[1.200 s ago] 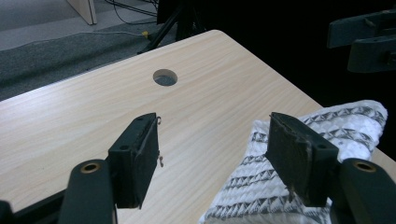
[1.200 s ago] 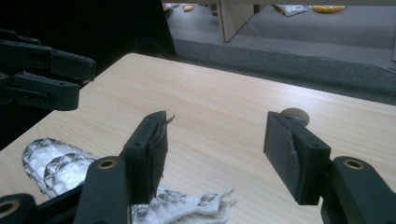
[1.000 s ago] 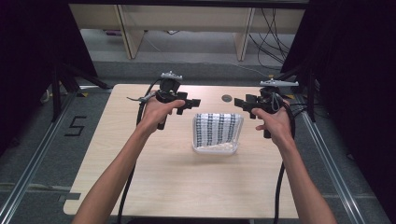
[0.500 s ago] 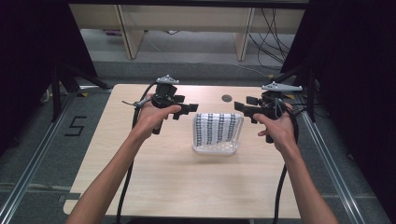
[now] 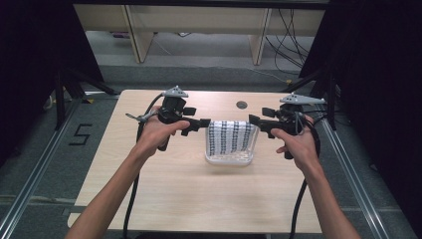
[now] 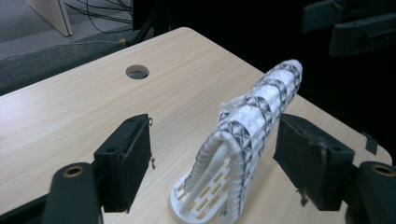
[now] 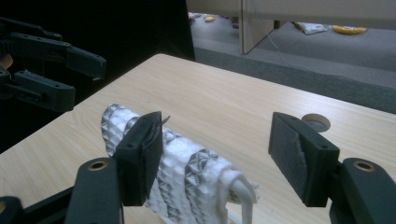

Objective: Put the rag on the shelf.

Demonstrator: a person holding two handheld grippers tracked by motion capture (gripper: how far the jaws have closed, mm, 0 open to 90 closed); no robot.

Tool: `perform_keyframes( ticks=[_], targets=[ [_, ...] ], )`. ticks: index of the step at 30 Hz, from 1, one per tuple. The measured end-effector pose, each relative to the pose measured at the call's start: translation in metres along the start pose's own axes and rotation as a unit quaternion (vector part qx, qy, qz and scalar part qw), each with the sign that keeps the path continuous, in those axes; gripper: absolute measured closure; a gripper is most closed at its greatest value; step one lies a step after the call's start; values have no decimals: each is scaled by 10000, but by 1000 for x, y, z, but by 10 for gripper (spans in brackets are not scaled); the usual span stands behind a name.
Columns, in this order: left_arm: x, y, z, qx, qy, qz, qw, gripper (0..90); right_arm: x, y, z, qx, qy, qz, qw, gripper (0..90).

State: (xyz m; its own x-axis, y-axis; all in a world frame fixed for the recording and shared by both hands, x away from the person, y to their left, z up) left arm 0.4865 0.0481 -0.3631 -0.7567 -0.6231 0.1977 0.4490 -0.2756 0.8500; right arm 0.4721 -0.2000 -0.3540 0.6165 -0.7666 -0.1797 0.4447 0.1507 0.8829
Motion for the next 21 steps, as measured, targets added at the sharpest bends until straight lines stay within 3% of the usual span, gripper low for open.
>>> perform_keyframes(
  ticks=[4, 5, 6, 7, 14, 15, 18, 21],
  targets=[
    [5, -3, 5, 55, -65, 32, 10000, 237, -4, -2, 2, 7, 9, 95, 10000, 304],
    [5, -3, 5, 55, -65, 32, 10000, 233, -6, -4, 3, -22, 3, 10, 10000, 290],
    [7, -6, 7, 55, -73, 1, 10000, 230, -5, -4, 2, 60, -18, 113, 9999, 275],
    [7, -6, 7, 55, -73, 1, 10000, 229, -6, -5, 3, 23, 1, 36, 10000, 269],
    [17, -16, 17, 137, -171, -54, 9997, 222, -8, -14, 5, -18, -43, -44, 10000, 255],
    [18, -18, 19, 145, -171, -74, 9997, 222, -5, -15, 5, 20, -108, 129, 9999, 253],
    [20, -21, 22, 177, -170, -60, 9997, 221, -7, -19, 6, -28, -84, -7, 10000, 248],
    [21, -23, 25, 175, -181, -81, 9997, 221, -8, -20, 6, -3, -100, 47, 9999, 248]
  ],
)
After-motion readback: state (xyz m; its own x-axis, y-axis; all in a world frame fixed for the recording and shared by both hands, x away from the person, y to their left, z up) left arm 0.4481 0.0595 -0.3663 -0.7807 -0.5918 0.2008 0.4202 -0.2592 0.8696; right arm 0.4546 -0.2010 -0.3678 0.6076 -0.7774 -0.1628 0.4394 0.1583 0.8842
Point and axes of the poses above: each handheld gripper's, and its own axes: z roughly backward along the jaws, y roughly out of its top, x roughly to its right, the point moved 6 cm from there along -z, roughly forward along the jaws
